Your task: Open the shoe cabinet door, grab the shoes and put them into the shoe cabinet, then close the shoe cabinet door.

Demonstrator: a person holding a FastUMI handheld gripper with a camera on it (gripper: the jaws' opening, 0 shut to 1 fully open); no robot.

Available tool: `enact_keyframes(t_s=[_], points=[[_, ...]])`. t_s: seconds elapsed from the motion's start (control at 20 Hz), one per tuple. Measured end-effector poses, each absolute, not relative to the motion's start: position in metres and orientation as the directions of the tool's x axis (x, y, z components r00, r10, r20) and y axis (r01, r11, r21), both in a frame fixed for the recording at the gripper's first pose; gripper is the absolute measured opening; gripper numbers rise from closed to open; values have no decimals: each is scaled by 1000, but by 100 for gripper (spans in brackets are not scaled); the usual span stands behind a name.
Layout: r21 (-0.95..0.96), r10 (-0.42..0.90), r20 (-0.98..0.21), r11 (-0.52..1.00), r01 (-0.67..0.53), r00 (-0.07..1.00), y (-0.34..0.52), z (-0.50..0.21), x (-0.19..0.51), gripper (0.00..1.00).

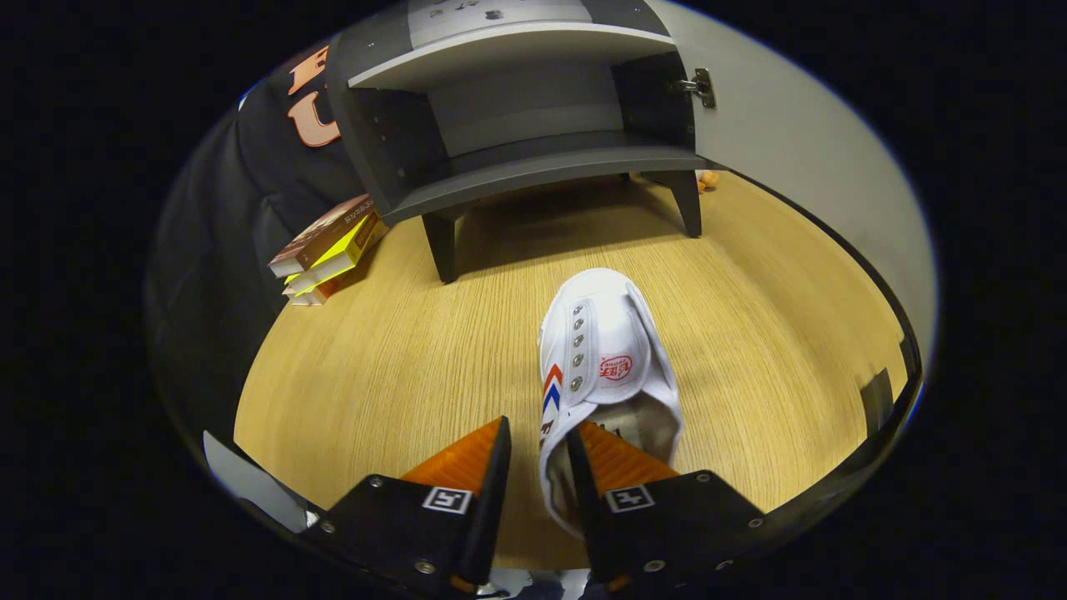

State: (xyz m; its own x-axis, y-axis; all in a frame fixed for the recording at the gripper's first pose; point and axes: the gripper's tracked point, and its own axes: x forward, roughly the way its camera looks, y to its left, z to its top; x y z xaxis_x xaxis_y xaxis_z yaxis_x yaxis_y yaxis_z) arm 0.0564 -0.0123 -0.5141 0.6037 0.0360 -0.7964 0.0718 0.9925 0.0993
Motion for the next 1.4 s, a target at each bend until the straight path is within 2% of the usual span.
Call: enact_keyframes(t_s=[0.05,0.1,0.2,0.3,0.45,0.75,0.95,1.15,1.4], points=[[90,20,-798,992,85,603,-17,-516,57,34],[101,26,-794,991,89,607,-16,-516,59,14],[90,23,-798,993,82,602,-16,-515,58,4],[74,18,-804,995,71,594,-17,-514,58,0],[63,9,-802,996,69,597,-18,-509,60,0],[-24,-3,-726,999,-21,687,-11,-458,73,0],[-14,0,-674,1000,-12,739,-6,-415,83,0],[-17,-12,-571,1000,3,821,-8,-336,103,0],[-55,-40,-379,998,20,925,-15,-217,138,0]])
